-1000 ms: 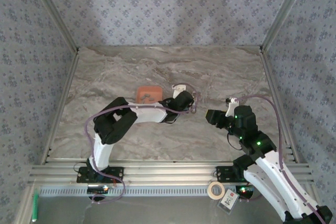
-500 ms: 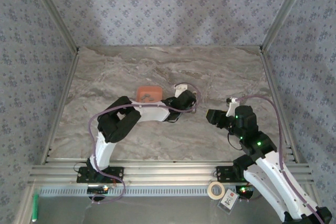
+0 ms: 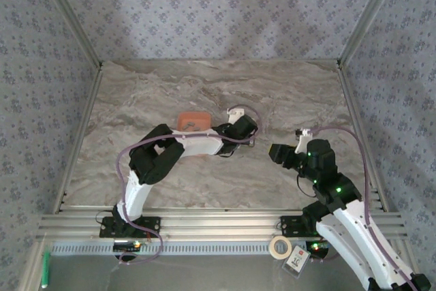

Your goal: Load the staples into the stapler

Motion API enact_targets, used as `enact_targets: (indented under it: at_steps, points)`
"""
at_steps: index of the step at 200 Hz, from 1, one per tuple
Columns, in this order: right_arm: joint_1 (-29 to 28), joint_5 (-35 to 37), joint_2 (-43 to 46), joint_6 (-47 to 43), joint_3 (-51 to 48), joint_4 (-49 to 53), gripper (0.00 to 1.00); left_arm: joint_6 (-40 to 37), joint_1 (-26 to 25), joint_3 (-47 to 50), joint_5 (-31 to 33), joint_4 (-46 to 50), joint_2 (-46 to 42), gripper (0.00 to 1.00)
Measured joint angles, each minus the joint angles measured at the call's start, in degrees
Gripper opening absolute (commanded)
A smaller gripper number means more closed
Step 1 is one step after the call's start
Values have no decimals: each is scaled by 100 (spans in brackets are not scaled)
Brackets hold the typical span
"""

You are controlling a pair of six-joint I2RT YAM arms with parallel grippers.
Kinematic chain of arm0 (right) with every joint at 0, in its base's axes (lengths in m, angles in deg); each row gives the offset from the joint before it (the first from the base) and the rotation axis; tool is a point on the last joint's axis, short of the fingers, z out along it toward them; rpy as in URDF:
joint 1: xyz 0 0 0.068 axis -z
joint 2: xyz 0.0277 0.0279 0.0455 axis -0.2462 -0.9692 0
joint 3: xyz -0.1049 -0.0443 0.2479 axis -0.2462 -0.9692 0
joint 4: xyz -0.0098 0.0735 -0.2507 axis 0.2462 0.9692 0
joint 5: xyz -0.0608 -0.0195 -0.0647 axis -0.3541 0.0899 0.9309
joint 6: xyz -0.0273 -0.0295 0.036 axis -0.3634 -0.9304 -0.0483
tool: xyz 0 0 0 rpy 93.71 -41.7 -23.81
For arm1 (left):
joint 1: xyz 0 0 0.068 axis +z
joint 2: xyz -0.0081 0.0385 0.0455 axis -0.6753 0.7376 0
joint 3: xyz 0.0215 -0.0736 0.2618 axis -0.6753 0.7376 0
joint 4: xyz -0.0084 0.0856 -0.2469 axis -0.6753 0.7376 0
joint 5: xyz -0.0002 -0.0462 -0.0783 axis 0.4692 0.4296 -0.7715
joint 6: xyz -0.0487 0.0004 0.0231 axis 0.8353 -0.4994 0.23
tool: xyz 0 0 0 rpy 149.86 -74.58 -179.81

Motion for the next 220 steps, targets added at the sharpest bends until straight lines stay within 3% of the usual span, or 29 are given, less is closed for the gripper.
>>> enact_targets:
  at_steps: [74, 109, 149, 220]
  points:
    - [4, -96, -645, 566, 46, -306, 50, -264, 424, -232, -671, 1287, -1224, 71]
    - [-144, -175, -1193, 824, 240, -308, 51, -280, 1128, -291, -1508, 2002, -1891, 74]
    - [-387, -192, -1250, 1123, 337, -291, 51, -216, 1974, -219, -2540, 2780, -1989, 79]
    - [-470, -186, -1071, 1161, 166, -302, 52, -295, 1825, 802, -3080, 2855, -2184, 80]
